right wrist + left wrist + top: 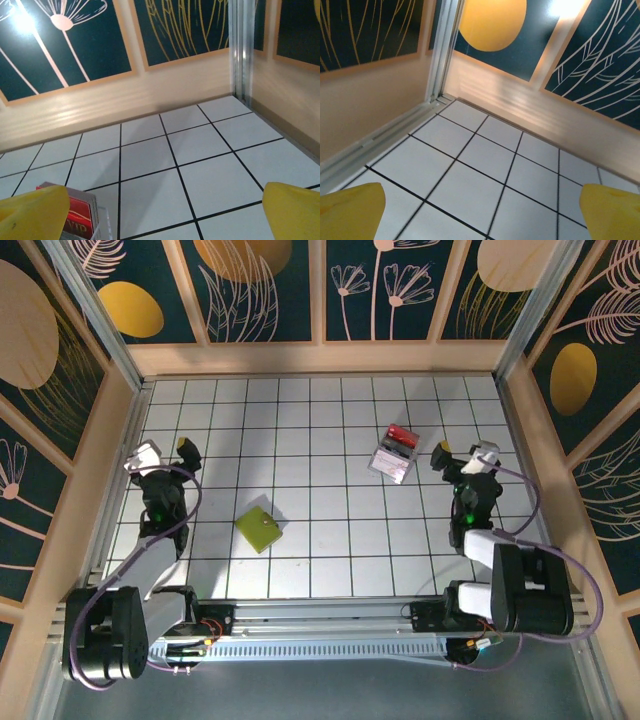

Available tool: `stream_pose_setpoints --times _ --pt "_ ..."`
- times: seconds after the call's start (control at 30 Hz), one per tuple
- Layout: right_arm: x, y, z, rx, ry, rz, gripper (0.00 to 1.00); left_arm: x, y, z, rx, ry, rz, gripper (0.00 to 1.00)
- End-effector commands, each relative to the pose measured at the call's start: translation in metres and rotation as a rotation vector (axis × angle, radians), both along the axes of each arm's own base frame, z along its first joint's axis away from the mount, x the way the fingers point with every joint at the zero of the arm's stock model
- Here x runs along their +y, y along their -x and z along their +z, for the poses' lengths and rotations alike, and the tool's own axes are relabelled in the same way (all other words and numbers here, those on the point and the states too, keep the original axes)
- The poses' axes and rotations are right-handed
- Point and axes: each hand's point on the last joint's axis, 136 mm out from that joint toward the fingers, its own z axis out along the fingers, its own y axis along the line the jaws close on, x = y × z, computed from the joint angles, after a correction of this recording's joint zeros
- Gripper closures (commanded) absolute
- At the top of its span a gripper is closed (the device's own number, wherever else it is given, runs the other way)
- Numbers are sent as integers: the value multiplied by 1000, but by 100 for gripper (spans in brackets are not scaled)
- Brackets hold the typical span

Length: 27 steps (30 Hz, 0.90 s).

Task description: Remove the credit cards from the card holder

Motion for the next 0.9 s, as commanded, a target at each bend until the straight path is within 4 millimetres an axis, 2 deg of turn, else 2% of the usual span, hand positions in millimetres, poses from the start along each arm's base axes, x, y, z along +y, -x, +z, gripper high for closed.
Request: stream_pose_setpoints --times 0.0,0.17,0.33,0.57,0.7,0.87 --pt "-11 -4 2 61 -102 -71 1 -5 7 -13 60 140 -4 1" --pt "-12 -6 -3 148 -223 -101 1 -29 18 -13 63 258 -122 1" --pt "-7 -3 -10 212 -291 -101 1 -46 36 -28 147 303 -146 1" --pt "5 4 -15 292 -313 -90 1 -79 52 -49 265 334 -183 1" --pt "14 7 -22 353 -323 -80 1 -101 63 -55 331 316 -188 3" --pt "28 10 -27 405 -319 -69 3 -138 77 -79 461 313 -236 8"
